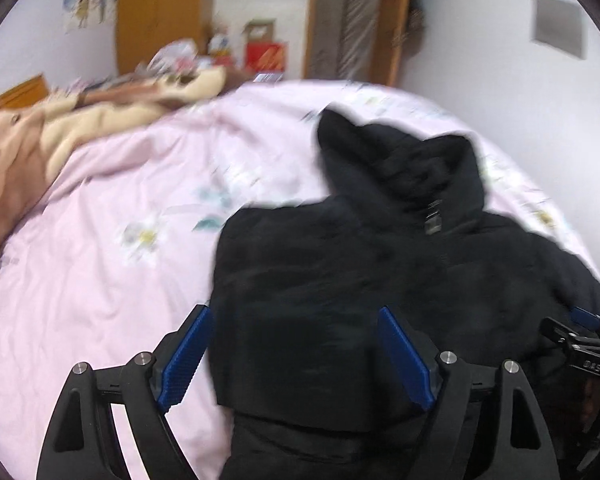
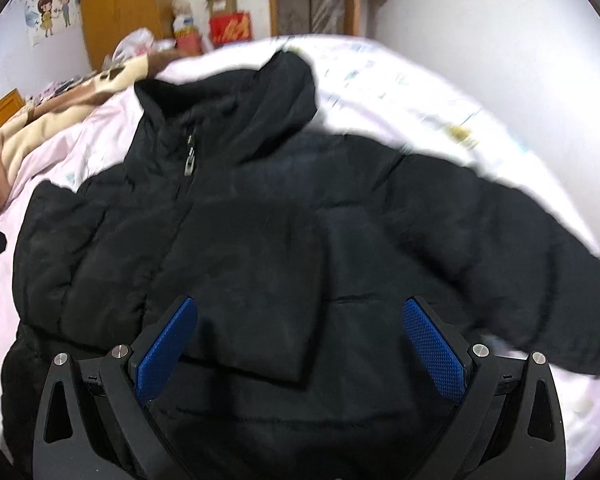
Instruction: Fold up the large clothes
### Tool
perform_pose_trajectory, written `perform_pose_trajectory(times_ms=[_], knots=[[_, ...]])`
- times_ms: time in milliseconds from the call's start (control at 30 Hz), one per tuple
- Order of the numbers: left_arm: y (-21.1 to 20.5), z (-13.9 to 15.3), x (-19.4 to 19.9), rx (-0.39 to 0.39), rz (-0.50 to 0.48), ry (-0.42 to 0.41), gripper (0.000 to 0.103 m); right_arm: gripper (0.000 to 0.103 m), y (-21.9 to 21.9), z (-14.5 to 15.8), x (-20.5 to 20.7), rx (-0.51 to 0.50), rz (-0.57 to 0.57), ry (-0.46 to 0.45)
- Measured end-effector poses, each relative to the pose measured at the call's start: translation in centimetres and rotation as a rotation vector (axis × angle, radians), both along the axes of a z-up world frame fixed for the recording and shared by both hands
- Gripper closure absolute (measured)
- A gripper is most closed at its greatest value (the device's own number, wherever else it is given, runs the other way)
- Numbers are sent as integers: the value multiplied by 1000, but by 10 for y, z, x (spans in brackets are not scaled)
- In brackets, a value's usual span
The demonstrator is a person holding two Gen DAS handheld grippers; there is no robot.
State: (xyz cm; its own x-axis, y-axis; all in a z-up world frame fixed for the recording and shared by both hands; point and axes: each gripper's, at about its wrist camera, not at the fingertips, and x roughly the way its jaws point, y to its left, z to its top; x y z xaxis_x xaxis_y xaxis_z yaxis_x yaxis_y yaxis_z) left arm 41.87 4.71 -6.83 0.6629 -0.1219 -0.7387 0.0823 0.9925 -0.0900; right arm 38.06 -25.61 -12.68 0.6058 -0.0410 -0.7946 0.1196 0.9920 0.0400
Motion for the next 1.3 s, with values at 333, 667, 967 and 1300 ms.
perform_pose_trajectory(times_ms=[333, 667, 967, 1300], knots=[[-5, -20, 18, 46, 5, 33, 19, 96, -2, 19, 22, 61, 25, -107], [-35, -39, 68, 129, 16, 87, 19, 96, -17, 6, 48, -98, -47, -59], [-33, -57, 86, 99, 22, 134, 13, 93, -22, -27, 53, -136, -61, 26], [-29, -10, 37, 54, 34, 109, 12, 59, -42, 18, 13, -56, -113, -40]])
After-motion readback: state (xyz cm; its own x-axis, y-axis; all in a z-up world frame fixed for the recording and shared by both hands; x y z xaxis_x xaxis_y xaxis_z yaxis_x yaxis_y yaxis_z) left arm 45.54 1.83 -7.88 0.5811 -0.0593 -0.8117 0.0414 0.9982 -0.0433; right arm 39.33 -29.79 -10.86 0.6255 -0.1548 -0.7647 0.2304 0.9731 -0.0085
